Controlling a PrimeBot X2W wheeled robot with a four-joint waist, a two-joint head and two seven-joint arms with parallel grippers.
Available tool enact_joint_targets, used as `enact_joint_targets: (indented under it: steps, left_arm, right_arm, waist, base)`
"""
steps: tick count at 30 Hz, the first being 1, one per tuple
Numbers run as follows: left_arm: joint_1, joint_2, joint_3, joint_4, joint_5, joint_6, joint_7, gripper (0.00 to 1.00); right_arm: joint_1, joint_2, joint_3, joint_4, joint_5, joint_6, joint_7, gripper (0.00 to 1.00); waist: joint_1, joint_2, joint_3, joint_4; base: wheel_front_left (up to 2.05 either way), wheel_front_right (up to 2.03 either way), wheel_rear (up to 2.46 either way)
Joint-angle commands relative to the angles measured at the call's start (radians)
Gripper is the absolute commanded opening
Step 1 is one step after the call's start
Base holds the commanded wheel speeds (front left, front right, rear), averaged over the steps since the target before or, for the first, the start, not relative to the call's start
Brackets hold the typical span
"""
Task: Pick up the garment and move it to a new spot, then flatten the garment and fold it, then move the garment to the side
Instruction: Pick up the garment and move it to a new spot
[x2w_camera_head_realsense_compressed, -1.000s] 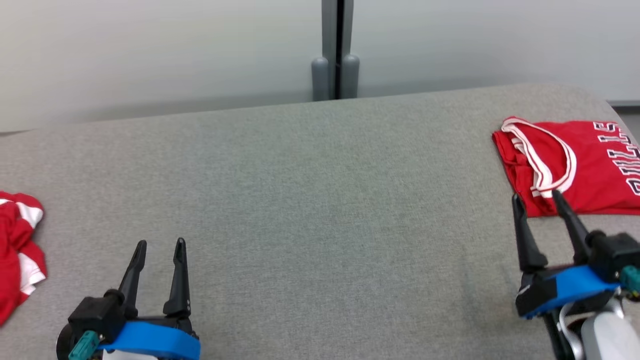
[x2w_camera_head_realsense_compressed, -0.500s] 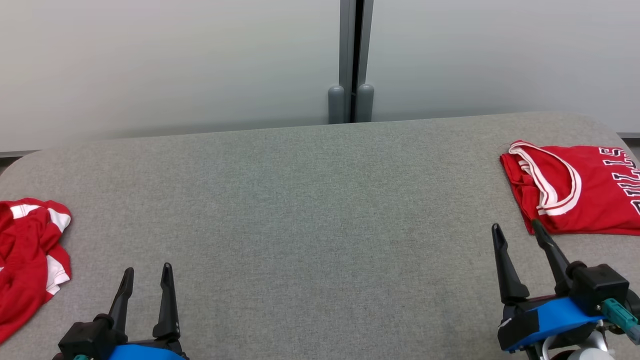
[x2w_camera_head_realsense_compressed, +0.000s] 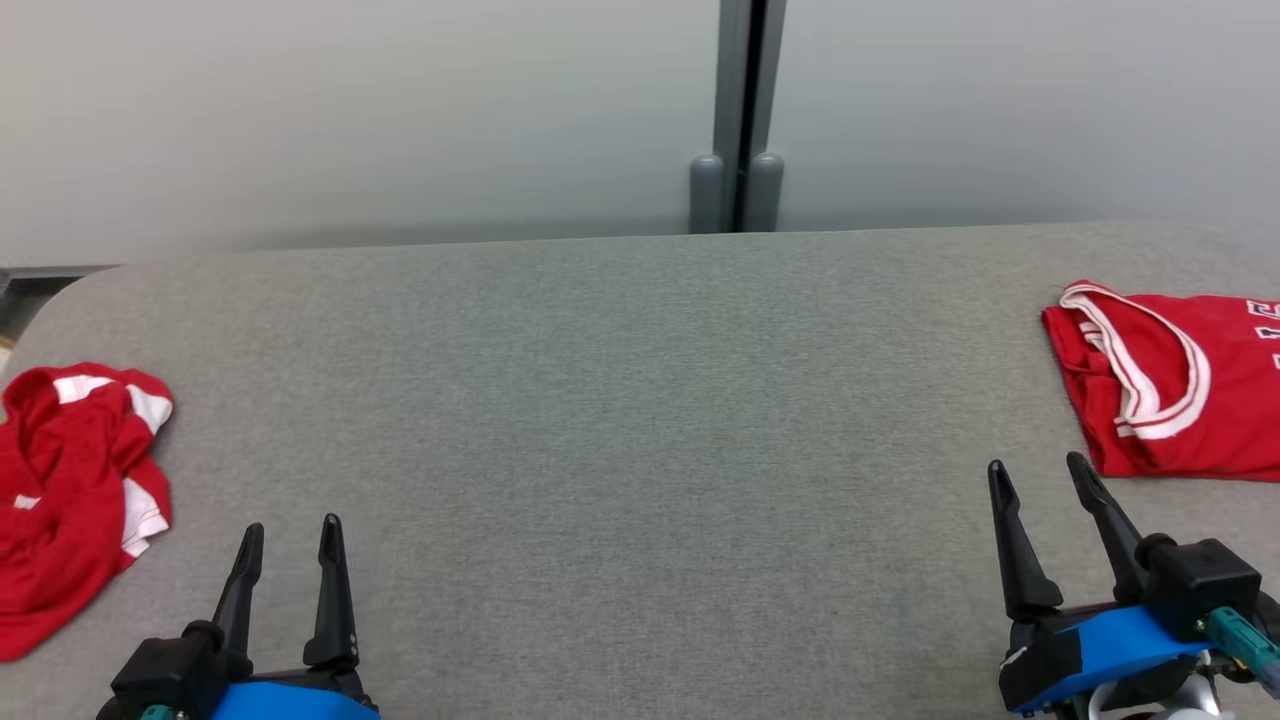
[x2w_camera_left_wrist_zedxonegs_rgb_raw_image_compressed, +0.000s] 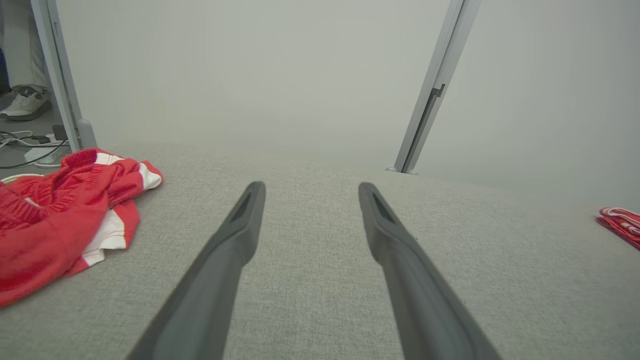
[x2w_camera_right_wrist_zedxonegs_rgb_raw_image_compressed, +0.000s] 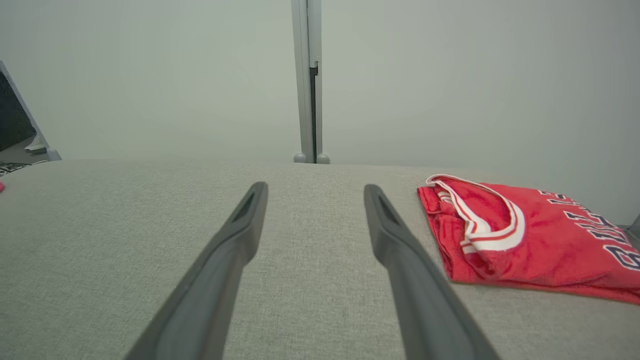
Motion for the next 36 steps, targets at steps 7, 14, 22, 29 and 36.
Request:
enact_joint_targets:
  steps: [7,14,22,29,36]
  left_arm:
    - [-0.005,-0.006,0.01,-0.011,0.016,0.007,-0.004,1.0]
    - [0.012,-0.012,0.01,-0.016,0.019,0.011,-0.004,1.0]
    - [0.039,-0.009,0.01,-0.027,0.024,0.024,-0.003,1.0]
    - [0.041,0.003,0.009,-0.041,0.017,0.031,0.013,1.0]
    - [0.061,0.009,0.009,-0.059,0.007,0.04,0.027,1.0]
  right_arm:
    - [0.012,0.002,0.012,-0.007,-0.013,0.0,0.005,1.0]
    - [0.019,0.002,0.033,-0.004,-0.019,0.0,0.007,1.0]
    - [0.021,-0.006,0.044,0.006,-0.022,0.0,0.011,1.0]
    - [0.022,-0.004,0.059,0.025,-0.017,0.0,0.005,1.0]
    - [0.012,-0.001,0.076,0.038,-0.015,0.0,0.001,1.0]
  waist:
    - [0.0,0.0,0.0,0.107]
    - [0.0,0.0,-0.008,0.248]
    - [0.0,0.0,-0.011,0.389]
    - [0.0,0.0,-0.011,0.482]
    - [0.0,0.0,-0.016,0.53]
  base:
    - [0.0,0.0,0.0]
    - [0.0,0.0,0.0]
    - [0.0,0.0,0.0]
    - [0.0,0.0,0.0]
    - [0.0,0.0,0.0]
